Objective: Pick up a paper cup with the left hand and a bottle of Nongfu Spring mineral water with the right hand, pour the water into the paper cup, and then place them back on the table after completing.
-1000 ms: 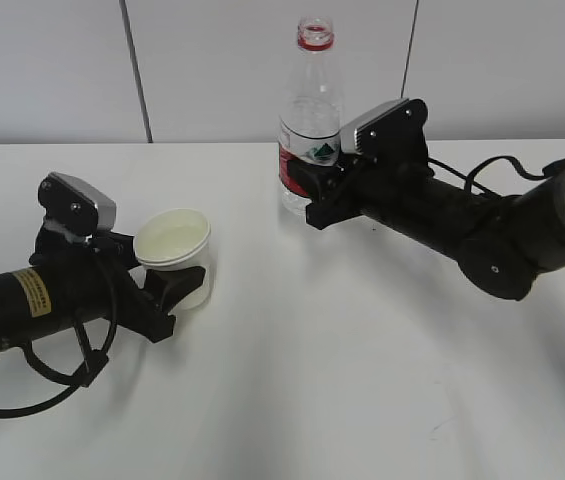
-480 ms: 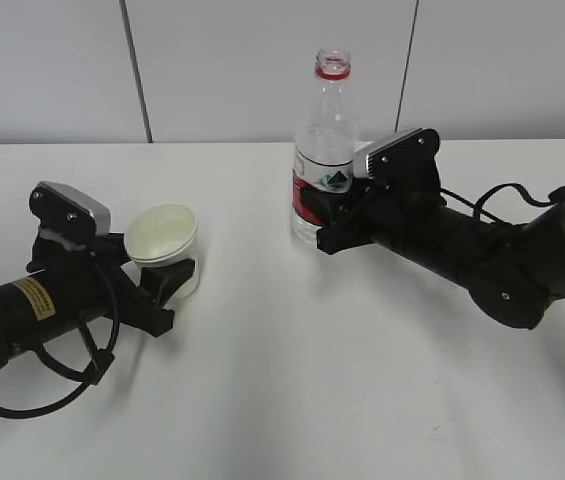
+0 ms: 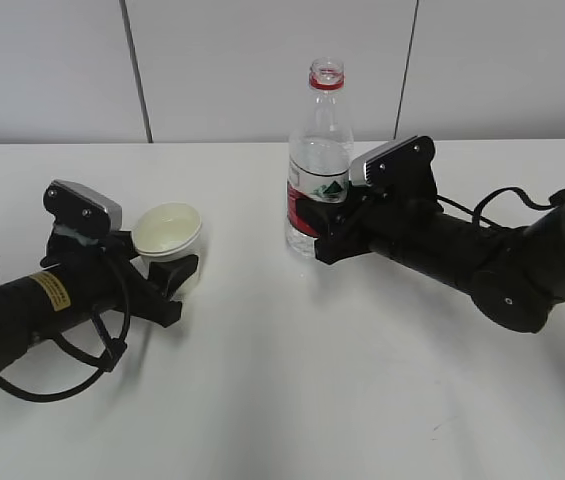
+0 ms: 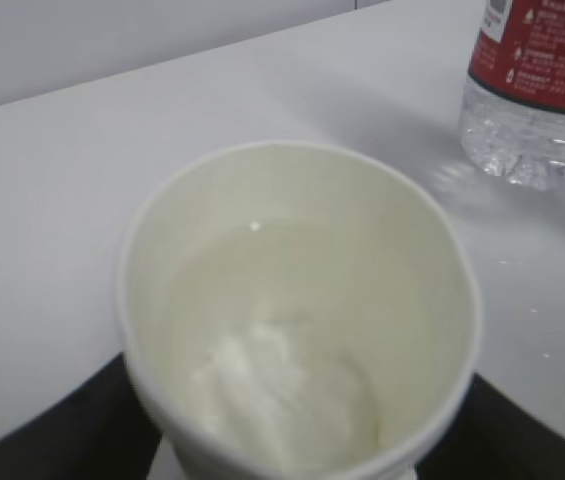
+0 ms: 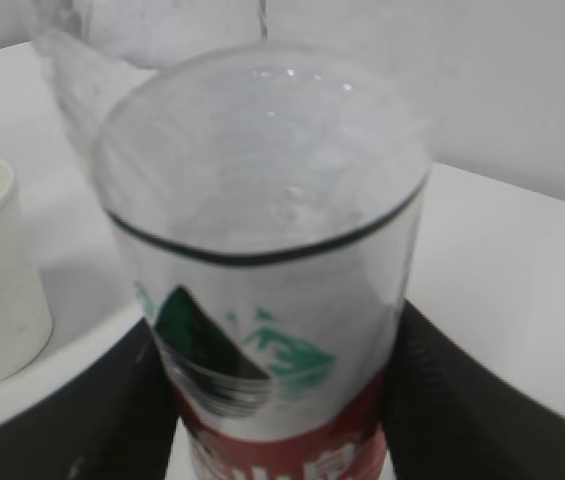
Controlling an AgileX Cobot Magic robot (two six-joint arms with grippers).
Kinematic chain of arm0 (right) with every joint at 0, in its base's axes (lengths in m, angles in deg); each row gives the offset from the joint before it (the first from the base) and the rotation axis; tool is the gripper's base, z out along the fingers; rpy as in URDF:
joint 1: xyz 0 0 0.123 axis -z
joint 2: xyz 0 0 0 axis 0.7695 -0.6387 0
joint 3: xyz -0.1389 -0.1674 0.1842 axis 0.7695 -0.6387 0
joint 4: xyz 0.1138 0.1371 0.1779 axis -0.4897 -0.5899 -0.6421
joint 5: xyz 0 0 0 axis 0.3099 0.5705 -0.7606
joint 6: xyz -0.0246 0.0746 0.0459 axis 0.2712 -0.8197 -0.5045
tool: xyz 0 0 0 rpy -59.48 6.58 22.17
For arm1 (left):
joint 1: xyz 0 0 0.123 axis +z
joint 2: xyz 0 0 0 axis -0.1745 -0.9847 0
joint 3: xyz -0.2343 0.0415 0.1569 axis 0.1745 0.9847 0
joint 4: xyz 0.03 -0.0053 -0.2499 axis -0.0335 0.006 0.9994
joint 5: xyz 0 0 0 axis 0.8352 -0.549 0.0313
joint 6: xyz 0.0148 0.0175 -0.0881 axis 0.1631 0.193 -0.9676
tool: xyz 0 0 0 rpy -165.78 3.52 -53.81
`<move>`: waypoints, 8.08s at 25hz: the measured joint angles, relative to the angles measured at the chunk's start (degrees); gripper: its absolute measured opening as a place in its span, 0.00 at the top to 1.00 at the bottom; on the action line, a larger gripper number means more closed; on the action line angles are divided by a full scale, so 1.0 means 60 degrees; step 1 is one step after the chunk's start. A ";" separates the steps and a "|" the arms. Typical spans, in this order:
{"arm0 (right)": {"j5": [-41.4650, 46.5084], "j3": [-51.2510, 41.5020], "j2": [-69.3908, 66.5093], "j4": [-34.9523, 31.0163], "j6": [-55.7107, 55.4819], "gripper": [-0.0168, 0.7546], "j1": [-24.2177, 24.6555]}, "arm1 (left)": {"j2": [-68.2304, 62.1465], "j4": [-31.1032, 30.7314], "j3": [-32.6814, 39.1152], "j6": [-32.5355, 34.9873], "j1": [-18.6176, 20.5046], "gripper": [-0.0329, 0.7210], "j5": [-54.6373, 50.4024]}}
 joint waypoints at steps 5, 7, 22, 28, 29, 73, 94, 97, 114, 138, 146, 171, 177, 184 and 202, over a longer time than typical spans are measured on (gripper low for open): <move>0.0139 0.0000 0.0000 0.0202 -0.0023 0.44 0.0000 | -0.0065 0.0000 -0.0047 0.0000 0.0000 0.37 -0.0015; 0.0256 0.0000 -0.0032 0.0222 -0.0023 0.44 0.0000 | -0.0065 0.0000 -0.0047 -0.0009 0.0000 0.37 -0.0023; -0.0281 0.0017 -0.0704 0.0204 -0.0086 0.44 0.0000 | -0.0065 0.0008 -0.0047 -0.0036 0.0000 0.37 -0.0032; -0.0564 0.0017 -0.0783 0.0204 -0.0005 0.24 0.0000 | -0.0065 0.0017 -0.0047 -0.0036 0.0000 0.30 -0.0101; -0.0564 0.0017 -0.0783 0.0180 -0.0005 0.19 0.0000 | -0.0065 0.0017 -0.0037 -0.0036 0.0000 0.26 -0.0128; 0.2705 -0.1385 0.1284 -0.2808 0.0352 0.20 0.3193 | 0.2815 0.0835 -0.0144 0.0064 0.2552 0.19 -0.5332; 1.7696 0.5151 0.2020 -0.2978 0.1798 0.21 0.3193 | 0.3404 0.2996 -0.5316 0.1098 0.2308 0.20 -1.7426; 1.8424 0.5202 0.2183 -0.3248 0.2057 0.21 0.3193 | 0.3816 0.3328 -0.5253 0.1464 0.2308 0.20 -1.7803; 1.8955 0.1520 0.7117 -0.4074 0.2525 0.21 0.3193 | 0.8403 0.3831 -0.1727 0.1561 0.2308 0.20 -1.8326; 1.9257 -0.3827 1.5682 -0.3771 0.2620 0.21 0.3193 | 1.5405 0.4693 0.0499 0.1561 0.2308 0.22 -2.0558; 1.9584 -0.4108 1.7678 -0.3697 0.2620 0.21 0.3193 | 1.7813 0.4664 0.1076 0.1561 0.2308 0.22 -2.0725; 1.9745 -0.4114 2.0294 -0.3697 0.2620 0.21 0.3193 | 1.9931 0.4645 0.1171 0.1561 0.2308 0.22 -2.0768; 1.9745 -0.4114 2.0294 -0.3697 0.2620 0.21 0.3193 | 1.9931 0.4645 0.1171 0.1561 0.2308 0.24 -2.0768; 1.9745 -0.4114 2.0294 -0.3697 0.2620 0.21 0.3193 | 1.9931 0.4645 0.1171 0.1561 0.2308 0.26 -2.0768; 1.9745 -0.4114 2.0294 -0.3697 0.2620 0.21 0.3193 | 1.9931 0.4645 0.1171 0.1561 0.2308 0.27 -2.0768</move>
